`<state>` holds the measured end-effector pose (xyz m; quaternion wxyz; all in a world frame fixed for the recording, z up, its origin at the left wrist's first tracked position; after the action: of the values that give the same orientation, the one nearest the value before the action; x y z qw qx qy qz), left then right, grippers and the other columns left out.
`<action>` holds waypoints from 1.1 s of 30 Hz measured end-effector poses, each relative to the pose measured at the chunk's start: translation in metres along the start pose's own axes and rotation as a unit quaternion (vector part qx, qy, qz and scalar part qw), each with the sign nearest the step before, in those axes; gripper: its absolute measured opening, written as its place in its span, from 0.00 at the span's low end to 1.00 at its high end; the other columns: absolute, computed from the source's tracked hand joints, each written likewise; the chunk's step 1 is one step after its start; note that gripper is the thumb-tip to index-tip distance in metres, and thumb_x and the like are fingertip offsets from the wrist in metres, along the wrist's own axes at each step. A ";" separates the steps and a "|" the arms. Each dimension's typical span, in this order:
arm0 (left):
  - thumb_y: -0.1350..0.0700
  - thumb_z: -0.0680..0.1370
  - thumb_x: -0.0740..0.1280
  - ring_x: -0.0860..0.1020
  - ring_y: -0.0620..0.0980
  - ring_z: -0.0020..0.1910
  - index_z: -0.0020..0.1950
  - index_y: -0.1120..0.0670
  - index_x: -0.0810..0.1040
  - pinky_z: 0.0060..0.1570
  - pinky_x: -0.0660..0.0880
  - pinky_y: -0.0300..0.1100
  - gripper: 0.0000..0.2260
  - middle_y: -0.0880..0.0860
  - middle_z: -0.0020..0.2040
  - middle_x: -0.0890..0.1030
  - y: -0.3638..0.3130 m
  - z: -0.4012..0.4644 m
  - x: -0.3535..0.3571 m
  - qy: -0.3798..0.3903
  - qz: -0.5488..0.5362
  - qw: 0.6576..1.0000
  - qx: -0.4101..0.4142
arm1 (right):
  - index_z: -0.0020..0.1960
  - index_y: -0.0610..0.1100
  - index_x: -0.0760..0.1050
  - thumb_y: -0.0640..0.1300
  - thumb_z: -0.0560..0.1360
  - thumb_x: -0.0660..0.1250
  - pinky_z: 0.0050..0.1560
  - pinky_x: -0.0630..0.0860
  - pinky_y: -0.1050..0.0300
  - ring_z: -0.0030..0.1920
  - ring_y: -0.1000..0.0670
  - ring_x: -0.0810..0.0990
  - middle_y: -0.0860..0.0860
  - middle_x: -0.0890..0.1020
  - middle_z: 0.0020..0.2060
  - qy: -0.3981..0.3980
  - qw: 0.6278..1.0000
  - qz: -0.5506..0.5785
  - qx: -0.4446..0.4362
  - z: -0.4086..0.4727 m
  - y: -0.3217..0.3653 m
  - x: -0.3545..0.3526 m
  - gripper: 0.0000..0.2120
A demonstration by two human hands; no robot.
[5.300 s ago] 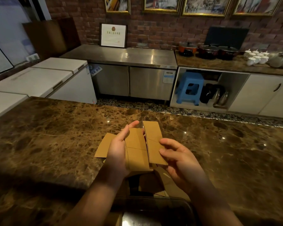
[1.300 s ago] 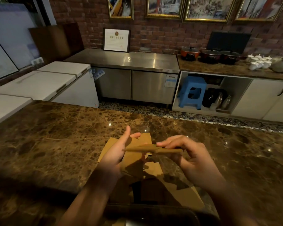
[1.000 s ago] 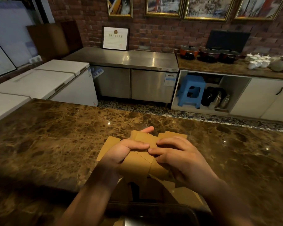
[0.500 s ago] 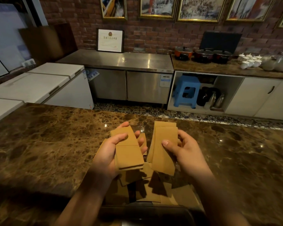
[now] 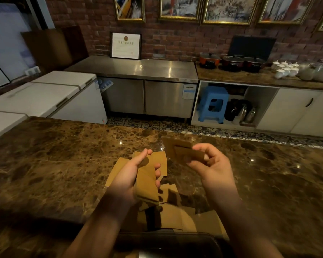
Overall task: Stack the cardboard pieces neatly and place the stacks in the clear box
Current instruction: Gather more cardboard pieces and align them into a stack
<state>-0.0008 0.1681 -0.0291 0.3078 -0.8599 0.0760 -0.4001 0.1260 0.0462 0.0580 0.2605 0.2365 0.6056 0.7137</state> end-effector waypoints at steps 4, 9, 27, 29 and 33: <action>0.43 0.72 0.69 0.84 0.58 0.39 0.62 0.50 0.80 0.30 0.80 0.47 0.21 0.60 0.49 0.86 0.000 -0.005 0.021 0.052 0.020 0.998 0.000 | 0.39 0.50 0.82 0.23 0.68 0.70 0.61 0.78 0.48 0.57 0.56 0.82 0.58 0.88 0.47 0.041 0.985 -0.095 -0.141 -0.011 0.022 0.015 0.20; 0.57 0.70 0.69 0.85 0.62 0.48 0.65 0.49 0.79 0.39 0.83 0.54 0.23 0.61 0.57 0.84 -0.001 -0.013 0.038 0.122 0.018 0.992 0.015 | 0.37 0.45 0.83 0.28 0.62 0.69 0.72 0.59 0.34 0.68 0.57 0.74 0.65 0.83 0.51 0.119 0.945 -0.196 -0.233 -0.023 0.022 0.037 0.12; 0.57 0.75 0.66 0.81 0.57 0.37 0.50 0.47 0.80 0.34 0.79 0.51 0.08 0.60 0.49 0.83 -0.014 -0.014 0.035 0.153 -0.018 0.984 0.090 | 0.60 0.45 0.75 0.34 0.72 0.73 0.42 0.84 0.53 0.50 0.48 0.87 0.49 0.88 0.49 -0.024 0.991 0.095 0.088 0.001 -0.028 -0.010 0.19; 0.51 0.75 0.68 0.82 0.55 0.35 0.48 0.48 0.81 0.33 0.81 0.51 0.04 0.58 0.48 0.85 -0.011 -0.010 0.030 0.116 0.010 0.990 0.079 | 0.59 0.43 0.76 0.34 0.71 0.73 0.40 0.84 0.53 0.49 0.46 0.87 0.46 0.88 0.49 -0.013 0.983 0.145 0.112 -0.001 -0.034 -0.002 0.18; 0.42 0.76 0.65 0.84 0.57 0.40 0.60 0.48 0.79 0.33 0.81 0.50 0.17 0.59 0.51 0.85 -0.009 -0.001 0.014 0.046 0.070 0.992 0.090 | 0.47 0.51 0.81 0.39 0.65 0.76 0.43 0.83 0.58 0.47 0.51 0.87 0.52 0.88 0.44 -0.021 0.996 0.091 0.009 -0.001 -0.015 -0.009 0.14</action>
<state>0.0071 0.1698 -0.0148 0.4075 -0.8019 0.1133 -0.4219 0.1334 0.0419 0.0432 0.2049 0.3081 0.5823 0.7239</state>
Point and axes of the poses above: each hand's wrist, its own z-axis towards the middle knuckle, its own x-axis out of the palm, y = z × x, the point moved 9 cm from there along z, towards the middle knuckle
